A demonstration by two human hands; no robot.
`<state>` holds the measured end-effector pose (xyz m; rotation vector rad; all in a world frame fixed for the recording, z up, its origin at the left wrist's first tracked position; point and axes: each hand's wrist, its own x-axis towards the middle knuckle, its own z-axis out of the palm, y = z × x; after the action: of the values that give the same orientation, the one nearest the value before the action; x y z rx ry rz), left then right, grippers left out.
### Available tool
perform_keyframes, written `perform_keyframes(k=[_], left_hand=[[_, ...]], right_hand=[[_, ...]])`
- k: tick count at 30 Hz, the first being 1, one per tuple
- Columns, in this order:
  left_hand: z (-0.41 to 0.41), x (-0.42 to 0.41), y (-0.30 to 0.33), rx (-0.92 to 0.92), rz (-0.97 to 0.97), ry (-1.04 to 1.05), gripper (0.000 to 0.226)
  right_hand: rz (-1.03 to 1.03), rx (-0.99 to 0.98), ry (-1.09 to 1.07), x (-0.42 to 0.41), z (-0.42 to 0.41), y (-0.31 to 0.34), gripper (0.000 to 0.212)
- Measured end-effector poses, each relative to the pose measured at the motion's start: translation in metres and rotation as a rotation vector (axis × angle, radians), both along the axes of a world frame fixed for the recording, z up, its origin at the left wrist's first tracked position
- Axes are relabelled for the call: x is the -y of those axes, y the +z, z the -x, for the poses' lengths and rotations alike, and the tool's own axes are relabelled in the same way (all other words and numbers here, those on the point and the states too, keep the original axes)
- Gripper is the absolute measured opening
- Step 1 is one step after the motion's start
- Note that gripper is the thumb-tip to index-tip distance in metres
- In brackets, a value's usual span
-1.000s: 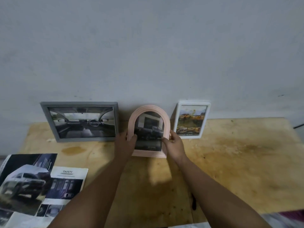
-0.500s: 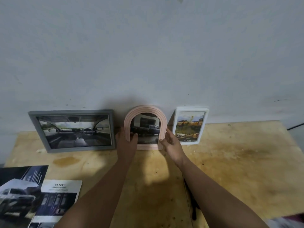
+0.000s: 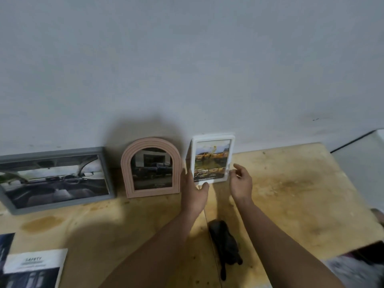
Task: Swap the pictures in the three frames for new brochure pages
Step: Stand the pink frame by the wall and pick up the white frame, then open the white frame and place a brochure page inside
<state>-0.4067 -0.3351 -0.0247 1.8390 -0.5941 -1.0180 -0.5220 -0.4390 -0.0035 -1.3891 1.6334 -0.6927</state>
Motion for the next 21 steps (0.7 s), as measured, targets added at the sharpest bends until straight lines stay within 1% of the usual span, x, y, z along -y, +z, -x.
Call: perform_keyframes(k=[2,4,5,6,8,10,11,12,13,16,21], left_hand=[[0.01,0.02,0.002,-0.005,-0.115,0.012,0.093],[0.013,0.038,-0.001,-0.015,-0.151,0.076,0.1],[0.012,0.045,0.0,-0.025,-0.155,0.123,0.097],[0.01,0.052,-0.006,-0.041,-0.147,0.173,0.089],[0.007,0.056,-0.01,-0.055,-0.101,0.246,0.06],[0.008,0.047,-0.012,-0.005,-0.063,0.268,0.032],[0.01,0.038,-0.008,0.021,-0.05,0.263,0.022],[0.013,0.029,-0.006,0.035,-0.028,0.248,0.017],[0.016,0.018,-0.001,0.024,-0.009,0.231,0.016],[0.025,-0.014,0.014,-0.086,0.056,0.179,0.016],[0.032,-0.07,0.025,-0.193,0.045,0.206,0.016]], right_hand=[[-0.036,-0.004,0.012,0.025,0.0,0.005,0.041],[-0.098,0.031,0.066,0.044,-0.007,0.009,0.055],[-0.138,0.058,0.112,0.051,-0.011,0.01,0.06],[-0.178,0.081,0.157,0.057,-0.014,0.011,0.061],[-0.221,0.129,0.23,0.062,-0.015,0.012,0.05],[-0.212,0.161,0.221,0.056,-0.007,0.017,0.038],[-0.197,0.166,0.199,0.052,0.001,0.018,0.034],[-0.193,0.161,0.186,0.047,0.011,0.018,0.032],[-0.2,0.165,0.181,0.04,0.022,0.017,0.033],[-0.28,0.195,0.167,0.016,0.051,0.017,0.034],[-0.302,0.235,0.214,-0.04,0.073,0.022,0.023]])
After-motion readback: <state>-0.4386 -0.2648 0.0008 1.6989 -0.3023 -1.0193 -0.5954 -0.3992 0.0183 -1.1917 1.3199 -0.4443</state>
